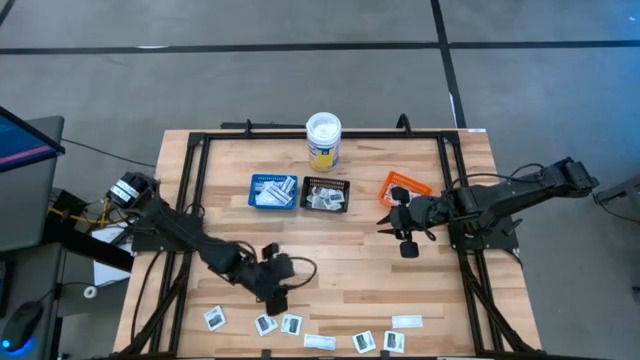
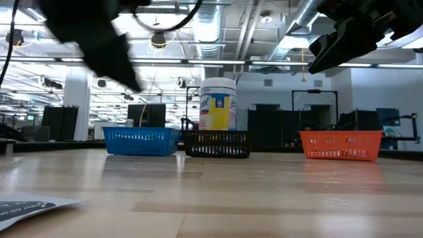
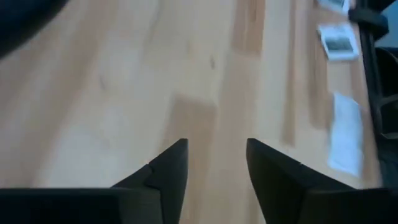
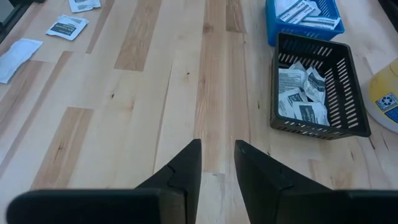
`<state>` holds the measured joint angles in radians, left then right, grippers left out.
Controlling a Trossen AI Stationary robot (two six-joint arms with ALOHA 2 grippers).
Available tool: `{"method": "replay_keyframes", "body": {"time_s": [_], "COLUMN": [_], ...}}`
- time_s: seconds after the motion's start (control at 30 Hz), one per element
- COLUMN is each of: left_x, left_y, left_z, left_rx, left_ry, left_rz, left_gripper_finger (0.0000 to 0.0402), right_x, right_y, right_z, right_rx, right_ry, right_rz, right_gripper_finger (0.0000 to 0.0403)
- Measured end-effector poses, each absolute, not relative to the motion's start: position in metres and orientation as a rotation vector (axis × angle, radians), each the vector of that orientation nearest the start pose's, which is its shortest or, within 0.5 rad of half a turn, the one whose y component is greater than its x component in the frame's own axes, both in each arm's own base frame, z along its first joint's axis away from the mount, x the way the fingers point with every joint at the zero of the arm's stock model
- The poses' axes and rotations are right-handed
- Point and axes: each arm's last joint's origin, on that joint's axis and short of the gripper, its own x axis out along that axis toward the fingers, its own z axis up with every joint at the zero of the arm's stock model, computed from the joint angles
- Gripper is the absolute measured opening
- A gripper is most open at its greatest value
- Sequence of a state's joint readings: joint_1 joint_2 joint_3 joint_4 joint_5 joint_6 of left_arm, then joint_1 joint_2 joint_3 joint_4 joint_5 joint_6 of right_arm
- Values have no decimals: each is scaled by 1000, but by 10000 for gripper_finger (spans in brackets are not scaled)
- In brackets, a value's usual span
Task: Pick & Place First Aid Supplies
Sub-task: Put the black towelette pack into the black bin
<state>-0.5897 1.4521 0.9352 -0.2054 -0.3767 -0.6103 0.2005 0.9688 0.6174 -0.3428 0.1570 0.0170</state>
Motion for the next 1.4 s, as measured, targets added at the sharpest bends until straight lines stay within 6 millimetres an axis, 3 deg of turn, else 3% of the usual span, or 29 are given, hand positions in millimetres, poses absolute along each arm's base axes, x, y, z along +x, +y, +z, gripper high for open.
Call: {"method": "replay_keyframes", "body": {"time_s": [0.17, 0.43, 0.6, 1.07, 1.27, 1.4], "left_x": [243, 237, 237, 216, 215, 209], "left_y": [-178, -210, -220, -230, -228, -228], "left_z": [227, 194, 174, 179, 167, 161], "left_rx": [-451, -437, -421, -388, -350, -265], "left_ry": [809, 938, 1009, 1090, 1104, 1097], "left_rz": [-69, -125, -126, -205, -168, -210], "left_gripper_finger": [185, 186, 186, 185, 183, 159], "right_x": [192, 192, 192, 192, 192, 192], "right_y": [34, 34, 34, 34, 35, 34], "right_z": [231, 231, 231, 231, 231, 231], "right_rx": [-107, -117, -231, -258, -259, -259], "right_ry": [683, 683, 681, 680, 680, 680], "right_rz": [36, 39, 80, 90, 91, 91], "right_gripper_finger": [90, 90, 90, 90, 90, 90]}}
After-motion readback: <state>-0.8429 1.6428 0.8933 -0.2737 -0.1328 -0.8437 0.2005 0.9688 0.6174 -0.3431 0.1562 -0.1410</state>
